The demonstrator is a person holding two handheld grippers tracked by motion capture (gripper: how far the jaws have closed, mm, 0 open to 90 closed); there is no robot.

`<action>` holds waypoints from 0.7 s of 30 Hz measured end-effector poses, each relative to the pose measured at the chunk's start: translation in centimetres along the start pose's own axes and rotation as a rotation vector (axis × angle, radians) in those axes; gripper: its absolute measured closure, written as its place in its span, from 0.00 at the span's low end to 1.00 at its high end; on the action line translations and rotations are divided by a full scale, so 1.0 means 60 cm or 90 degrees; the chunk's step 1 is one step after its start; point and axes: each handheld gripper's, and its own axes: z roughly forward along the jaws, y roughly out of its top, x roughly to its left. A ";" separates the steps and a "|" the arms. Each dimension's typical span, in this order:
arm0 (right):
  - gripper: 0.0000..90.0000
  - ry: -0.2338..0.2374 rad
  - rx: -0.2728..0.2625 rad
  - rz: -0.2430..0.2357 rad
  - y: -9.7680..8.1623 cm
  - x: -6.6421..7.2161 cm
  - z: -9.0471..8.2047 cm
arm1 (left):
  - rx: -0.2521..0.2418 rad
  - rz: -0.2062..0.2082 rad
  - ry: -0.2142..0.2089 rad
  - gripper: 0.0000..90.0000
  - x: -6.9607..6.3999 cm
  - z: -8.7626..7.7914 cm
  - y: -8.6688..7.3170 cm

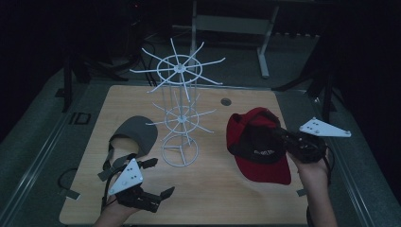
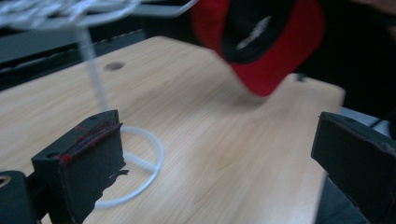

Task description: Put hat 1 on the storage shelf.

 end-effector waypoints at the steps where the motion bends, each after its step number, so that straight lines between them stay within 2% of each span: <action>1: 0.94 0.000 0.000 0.000 0.000 0.000 0.000 | 0.000 0.000 0.000 0.03 0.000 0.000 0.000; 2: 0.94 0.000 0.000 -0.004 0.001 0.001 -0.002 | 0.000 0.000 0.000 0.03 0.000 0.000 0.000; 3: 0.94 0.003 -0.004 -0.003 0.002 0.003 -0.007 | -0.012 0.016 -0.028 0.03 -0.015 0.005 0.025; 7: 0.94 0.013 -0.006 -0.002 0.005 0.007 -0.011 | -0.017 0.029 -0.047 0.03 -0.023 0.017 0.049; 13: 0.94 0.019 -0.017 -0.007 0.013 0.016 -0.019 | -0.023 0.035 -0.051 0.04 -0.021 0.039 0.082; 19: 0.94 0.032 -0.026 -0.008 0.021 0.024 -0.029 | -0.019 0.054 -0.046 0.05 -0.016 0.064 0.115; 21: 0.94 0.035 -0.028 -0.010 0.023 0.028 -0.032 | -0.019 0.051 -0.050 0.05 -0.014 0.072 0.124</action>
